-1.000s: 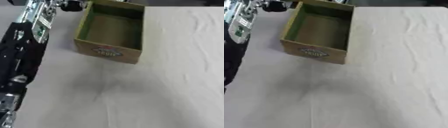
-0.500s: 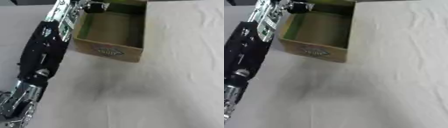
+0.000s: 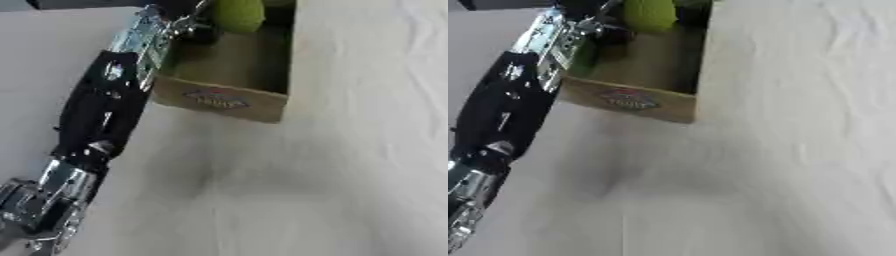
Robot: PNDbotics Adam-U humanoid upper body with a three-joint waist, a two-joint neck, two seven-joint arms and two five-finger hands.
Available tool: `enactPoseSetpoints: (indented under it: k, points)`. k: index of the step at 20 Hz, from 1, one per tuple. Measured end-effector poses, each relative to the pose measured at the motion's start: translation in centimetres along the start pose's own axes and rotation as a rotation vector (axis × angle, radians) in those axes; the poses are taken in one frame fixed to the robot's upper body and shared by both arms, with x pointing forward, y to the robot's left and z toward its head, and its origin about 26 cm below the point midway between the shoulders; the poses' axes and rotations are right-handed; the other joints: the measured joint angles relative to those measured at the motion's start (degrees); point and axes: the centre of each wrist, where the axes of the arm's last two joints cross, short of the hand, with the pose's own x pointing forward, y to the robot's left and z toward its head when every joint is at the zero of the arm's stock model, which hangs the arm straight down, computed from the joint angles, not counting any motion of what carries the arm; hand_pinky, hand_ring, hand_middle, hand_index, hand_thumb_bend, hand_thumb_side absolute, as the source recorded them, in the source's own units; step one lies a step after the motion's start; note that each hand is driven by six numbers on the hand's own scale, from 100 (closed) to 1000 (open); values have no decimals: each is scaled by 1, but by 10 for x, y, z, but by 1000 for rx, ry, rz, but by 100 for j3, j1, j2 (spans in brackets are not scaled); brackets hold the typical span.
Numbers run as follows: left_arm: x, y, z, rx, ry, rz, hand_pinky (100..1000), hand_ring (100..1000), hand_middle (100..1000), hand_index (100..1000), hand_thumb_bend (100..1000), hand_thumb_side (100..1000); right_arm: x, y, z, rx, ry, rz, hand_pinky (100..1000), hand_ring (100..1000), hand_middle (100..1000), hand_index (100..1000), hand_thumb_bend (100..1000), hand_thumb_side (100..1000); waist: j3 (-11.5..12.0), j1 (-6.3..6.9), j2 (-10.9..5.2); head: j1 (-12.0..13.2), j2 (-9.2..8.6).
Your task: Pick up objects on the table and place them in the box.
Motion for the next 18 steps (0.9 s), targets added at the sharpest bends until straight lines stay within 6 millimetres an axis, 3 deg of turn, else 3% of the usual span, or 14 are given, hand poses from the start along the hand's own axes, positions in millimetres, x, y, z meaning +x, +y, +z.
enactPoseSetpoints:
  k: [4, 6, 7, 8, 9, 15, 18]
  points:
    - [1, -4, 1, -2, -24, -24, 588, 578, 485, 713, 177, 100, 0, 0, 1, -3, 3, -4, 812, 735, 505, 758, 100, 470, 1, 4, 0, 15, -1]
    - [3, -6, 1, -8, -41, -42, 677, 677, 590, 813, 218, 100, 0, 0, 1, -4, 3, -6, 811, 734, 505, 758, 100, 470, 3, 4, 0, 15, -1]
    - [3, -7, 2, -17, -49, -53, 766, 769, 707, 877, 241, 100, 0, 0, 1, -4, 3, -6, 812, 734, 504, 758, 100, 470, 3, 4, 0, 15, -1]
    - [3, -9, 3, -30, -55, -62, 766, 769, 707, 877, 241, 100, 0, 0, 1, -4, 4, -6, 812, 734, 504, 758, 100, 470, 3, 4, -1, 15, -1]
    - [3, -11, 4, -44, -59, -70, 843, 836, 795, 918, 298, 104, 0, 0, 2, -4, 6, -5, 812, 734, 503, 758, 100, 470, 3, 5, -1, 15, 0]
    - [1, -12, 5, -85, -68, -133, 918, 890, 826, 934, 534, 392, 0, -1, 2, -9, 8, -2, 814, 735, 503, 758, 100, 470, -1, 34, -1, 16, 15]
    - [0, -13, 6, -106, -46, -166, 923, 899, 831, 937, 585, 438, 0, -1, 1, -12, 6, -3, 812, 732, 504, 757, 100, 470, -1, 33, -1, 27, 94]
